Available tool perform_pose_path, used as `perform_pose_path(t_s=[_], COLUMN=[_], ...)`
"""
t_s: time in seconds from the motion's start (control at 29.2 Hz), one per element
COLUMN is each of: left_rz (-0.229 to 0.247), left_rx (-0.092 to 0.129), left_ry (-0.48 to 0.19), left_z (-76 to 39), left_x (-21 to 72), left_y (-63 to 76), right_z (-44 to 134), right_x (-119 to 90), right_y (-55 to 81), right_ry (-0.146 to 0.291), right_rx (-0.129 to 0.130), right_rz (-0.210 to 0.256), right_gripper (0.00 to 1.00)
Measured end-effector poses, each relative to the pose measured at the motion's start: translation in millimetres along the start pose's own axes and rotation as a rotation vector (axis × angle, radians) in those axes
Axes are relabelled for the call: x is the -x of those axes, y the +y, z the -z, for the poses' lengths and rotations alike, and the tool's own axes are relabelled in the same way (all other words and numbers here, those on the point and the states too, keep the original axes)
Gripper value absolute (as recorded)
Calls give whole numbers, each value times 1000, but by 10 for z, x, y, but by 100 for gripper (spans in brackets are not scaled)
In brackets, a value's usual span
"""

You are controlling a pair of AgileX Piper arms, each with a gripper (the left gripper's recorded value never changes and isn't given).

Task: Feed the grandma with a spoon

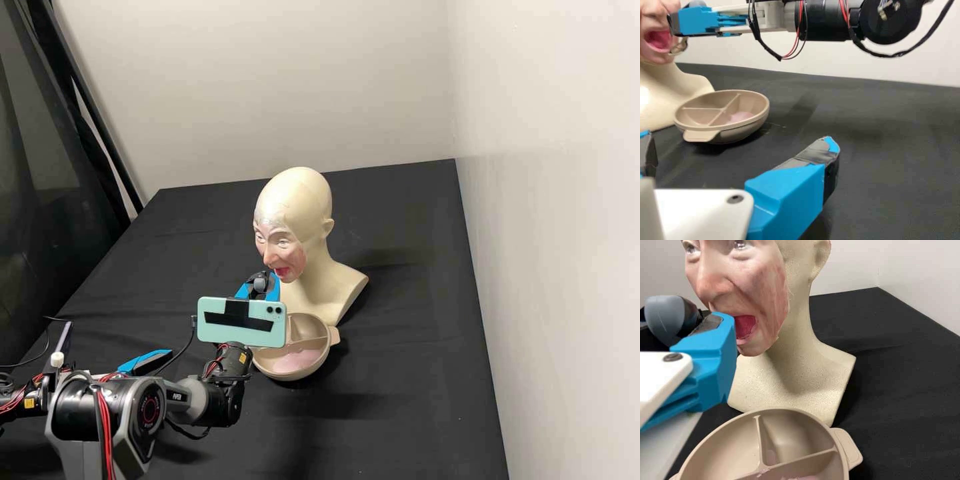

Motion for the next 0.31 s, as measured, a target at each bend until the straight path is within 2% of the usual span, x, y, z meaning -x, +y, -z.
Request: perform_pose_path(t_s=[0.07, 0.21, 0.24, 0.31], left_rz=[-6, -57, -88, -118], left_rx=[-23, -19, -8, 38], left_ry=[13, 38, 41, 39], left_z=[-11, -23, -16, 2], left_x=[14, 53, 73, 103], left_y=[-11, -3, 11, 23], right_z=[3, 7, 6, 11], right_x=[0, 0, 0, 0], right_y=[3, -2, -1, -7], right_ry=[4, 5, 5, 6], right_rx=[0, 0, 0, 0], right_rz=[-3, -1, -2, 0], right_gripper=[0, 0, 0, 0])
